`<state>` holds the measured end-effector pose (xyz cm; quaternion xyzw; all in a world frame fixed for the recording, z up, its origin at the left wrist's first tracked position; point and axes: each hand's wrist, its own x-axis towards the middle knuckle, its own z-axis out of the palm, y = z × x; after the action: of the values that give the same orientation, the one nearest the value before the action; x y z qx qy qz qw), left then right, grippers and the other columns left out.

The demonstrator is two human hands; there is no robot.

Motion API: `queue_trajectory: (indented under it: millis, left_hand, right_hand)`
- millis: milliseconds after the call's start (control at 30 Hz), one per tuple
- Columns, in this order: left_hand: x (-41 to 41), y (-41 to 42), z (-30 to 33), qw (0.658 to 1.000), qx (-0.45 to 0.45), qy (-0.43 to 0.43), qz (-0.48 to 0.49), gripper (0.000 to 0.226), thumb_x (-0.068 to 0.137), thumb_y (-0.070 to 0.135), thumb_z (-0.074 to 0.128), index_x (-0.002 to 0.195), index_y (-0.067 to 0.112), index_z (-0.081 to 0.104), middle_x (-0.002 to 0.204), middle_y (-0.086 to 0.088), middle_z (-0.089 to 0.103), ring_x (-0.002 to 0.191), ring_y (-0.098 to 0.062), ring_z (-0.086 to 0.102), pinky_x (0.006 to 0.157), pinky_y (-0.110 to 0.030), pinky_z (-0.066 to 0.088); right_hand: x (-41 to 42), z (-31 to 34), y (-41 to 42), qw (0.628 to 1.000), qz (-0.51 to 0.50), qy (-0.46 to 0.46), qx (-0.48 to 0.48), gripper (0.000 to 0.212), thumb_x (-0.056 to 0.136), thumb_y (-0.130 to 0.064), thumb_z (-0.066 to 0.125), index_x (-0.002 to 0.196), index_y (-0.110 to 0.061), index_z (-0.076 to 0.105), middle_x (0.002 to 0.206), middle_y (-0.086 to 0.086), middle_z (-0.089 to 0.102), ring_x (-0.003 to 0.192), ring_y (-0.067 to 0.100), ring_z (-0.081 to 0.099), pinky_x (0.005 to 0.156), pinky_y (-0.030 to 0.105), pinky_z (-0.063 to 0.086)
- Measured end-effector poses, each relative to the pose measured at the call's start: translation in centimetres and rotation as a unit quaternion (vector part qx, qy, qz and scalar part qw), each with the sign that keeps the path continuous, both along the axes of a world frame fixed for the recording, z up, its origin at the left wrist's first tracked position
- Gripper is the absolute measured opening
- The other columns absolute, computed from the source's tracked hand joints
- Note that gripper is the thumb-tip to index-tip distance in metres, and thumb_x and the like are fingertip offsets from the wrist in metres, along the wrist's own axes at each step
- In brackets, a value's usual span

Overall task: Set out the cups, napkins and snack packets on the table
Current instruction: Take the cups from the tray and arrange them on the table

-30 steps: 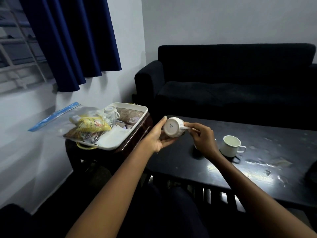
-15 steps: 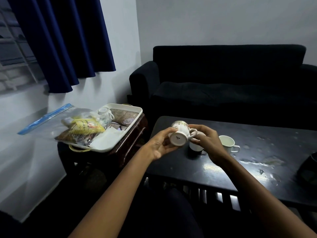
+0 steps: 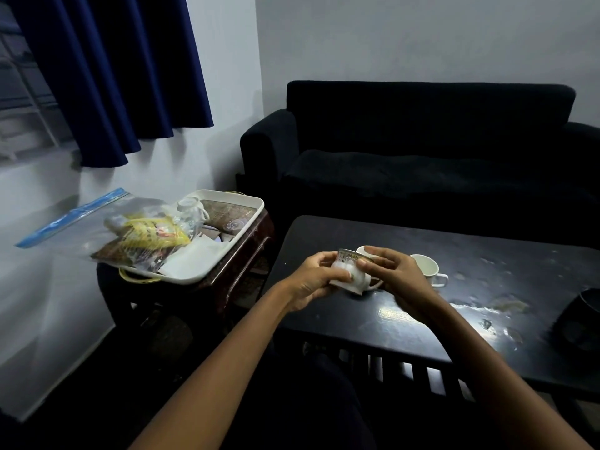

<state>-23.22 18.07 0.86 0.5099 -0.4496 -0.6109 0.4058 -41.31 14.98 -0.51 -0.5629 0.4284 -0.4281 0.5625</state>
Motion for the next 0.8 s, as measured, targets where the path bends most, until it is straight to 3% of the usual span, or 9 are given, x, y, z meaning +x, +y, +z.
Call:
queue_trajectory:
  millis: [100,267,400,500,567,667,800]
  left_hand:
    - [-0.6,-0.1,-0.6,0.998,-0.036,-0.054,-0.007,0.055,0.079,0.009,0.073,0.128,0.017,0.049,0.116,0.001,0.06,0.094,-0.004,0.059,0.064,-0.011,0.049]
    - [-1.6,-0.7,-2.2,0.983,-0.096,-0.158,-0.004,0.062,0.071,0.0,0.078,0.126,0.008,0.05,0.123,-0.01,0.062,0.107,-0.014,0.059,0.087,-0.022,0.049]
    - [-2.5,-0.9,-3.6,0.967,-0.123,-0.224,-0.005,0.06,0.068,-0.001,0.079,0.121,0.01,0.052,0.12,-0.008,0.063,0.105,-0.014,0.06,0.089,-0.02,0.047]
    - [-3.3,-0.9,-4.7,0.959,-0.13,-0.252,-0.011,0.061,0.067,0.001,0.08,0.12,0.012,0.052,0.12,-0.005,0.063,0.105,-0.015,0.059,0.089,-0.021,0.046]
    - [-3.8,-0.8,-5.4,0.956,-0.134,-0.259,-0.015,0.061,0.068,0.004,0.08,0.122,0.013,0.052,0.121,-0.005,0.063,0.107,-0.015,0.059,0.091,-0.023,0.047]
    - [-4.4,-0.7,-6.3,0.95,-0.139,-0.28,-0.021,0.061,0.07,0.01,0.079,0.124,0.014,0.051,0.125,-0.004,0.062,0.112,-0.017,0.059,0.095,-0.029,0.048]
    - [-4.9,-0.7,-7.5,0.935,-0.144,-0.323,-0.029,0.069,0.074,0.016,0.076,0.135,0.016,0.043,0.135,-0.005,0.056,0.122,-0.02,0.053,0.1,-0.03,0.044]
  right_hand:
    - [-0.6,-0.3,0.0,1.0,-0.01,0.014,-0.011,0.078,0.051,-0.026,0.083,0.122,-0.009,0.057,0.11,0.007,0.068,0.099,0.019,0.068,0.087,0.034,0.054]
    - [-1.3,-1.2,0.3,0.995,-0.008,0.083,-0.054,0.069,0.057,-0.005,0.086,0.118,-0.02,0.058,0.097,-0.005,0.071,0.086,0.007,0.071,0.071,0.015,0.055]
    - [-1.5,-2.3,0.6,0.982,-0.001,0.165,-0.092,0.047,0.057,-0.002,0.085,0.091,-0.029,0.065,0.085,-0.011,0.07,0.076,-0.001,0.068,0.065,0.012,0.052]
    - [-1.6,-3.2,0.6,0.969,-0.021,0.214,-0.123,0.05,0.057,-0.001,0.085,0.102,-0.013,0.066,0.095,0.004,0.063,0.086,0.008,0.066,0.075,0.023,0.055]
    - [-1.7,-3.9,0.4,0.958,-0.019,0.253,-0.131,0.068,0.056,-0.001,0.085,0.118,0.002,0.059,0.106,0.011,0.059,0.101,0.02,0.062,0.085,0.033,0.052]
    - [-2.0,-4.8,0.1,0.949,-0.012,0.291,-0.117,0.085,0.055,-0.003,0.086,0.13,0.003,0.049,0.114,0.01,0.052,0.115,0.026,0.053,0.096,0.038,0.048]
    - [-2.1,-6.0,-0.2,0.941,-0.013,0.323,-0.101,0.085,0.054,-0.006,0.087,0.13,0.001,0.05,0.115,0.011,0.046,0.116,0.027,0.051,0.1,0.036,0.044]
